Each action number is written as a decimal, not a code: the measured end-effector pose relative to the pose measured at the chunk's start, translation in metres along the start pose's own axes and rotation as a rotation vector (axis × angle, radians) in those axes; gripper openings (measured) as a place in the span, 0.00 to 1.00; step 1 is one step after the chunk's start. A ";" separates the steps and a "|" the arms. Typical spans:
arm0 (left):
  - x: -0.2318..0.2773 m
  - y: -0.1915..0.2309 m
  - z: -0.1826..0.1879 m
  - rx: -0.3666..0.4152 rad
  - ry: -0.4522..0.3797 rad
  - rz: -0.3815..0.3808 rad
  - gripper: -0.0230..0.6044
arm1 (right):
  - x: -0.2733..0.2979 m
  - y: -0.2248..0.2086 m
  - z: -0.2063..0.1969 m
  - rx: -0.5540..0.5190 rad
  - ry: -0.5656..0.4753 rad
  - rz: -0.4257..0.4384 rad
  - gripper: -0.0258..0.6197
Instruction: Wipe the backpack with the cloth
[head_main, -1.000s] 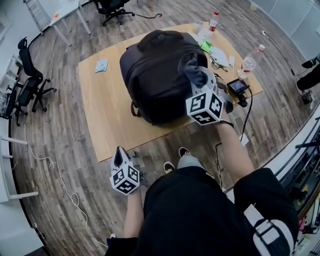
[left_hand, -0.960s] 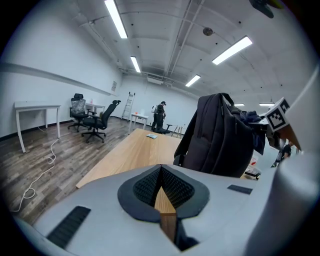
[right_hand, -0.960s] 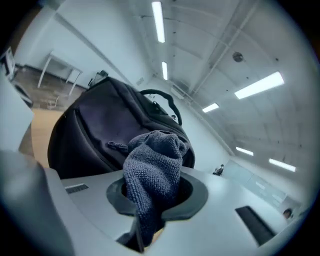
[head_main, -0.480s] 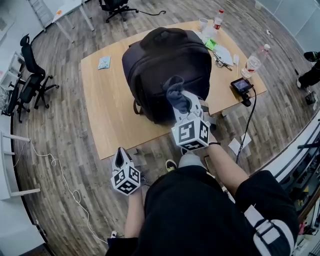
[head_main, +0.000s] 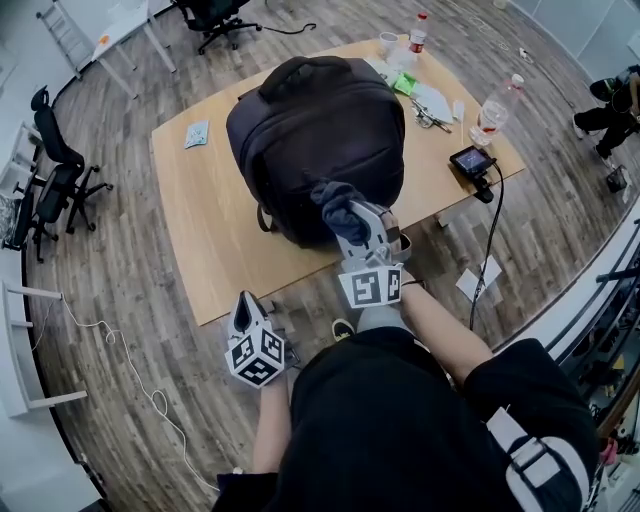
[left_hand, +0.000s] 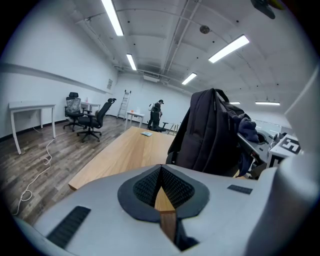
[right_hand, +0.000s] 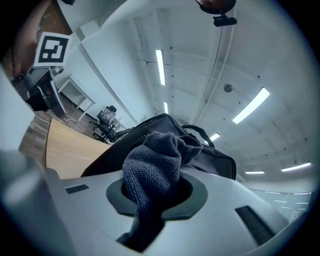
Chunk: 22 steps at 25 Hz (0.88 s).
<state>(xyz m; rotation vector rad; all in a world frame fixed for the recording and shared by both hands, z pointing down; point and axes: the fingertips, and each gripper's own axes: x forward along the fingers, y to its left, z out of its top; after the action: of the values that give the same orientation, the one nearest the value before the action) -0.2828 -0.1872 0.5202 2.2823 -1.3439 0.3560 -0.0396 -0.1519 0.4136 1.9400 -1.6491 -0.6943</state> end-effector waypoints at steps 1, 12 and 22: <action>-0.001 0.000 0.000 0.000 -0.001 0.002 0.06 | -0.003 0.004 -0.003 0.001 0.001 0.007 0.15; -0.017 0.008 0.000 0.001 -0.012 0.031 0.06 | -0.021 0.035 -0.036 0.026 0.027 0.123 0.15; -0.023 -0.003 -0.004 -0.030 -0.005 0.016 0.06 | -0.049 -0.116 -0.158 0.327 0.376 -0.284 0.15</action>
<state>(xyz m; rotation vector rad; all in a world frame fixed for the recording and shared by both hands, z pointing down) -0.2914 -0.1663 0.5130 2.2509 -1.3616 0.3332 0.1440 -0.0797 0.4579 2.3898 -1.3302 -0.1383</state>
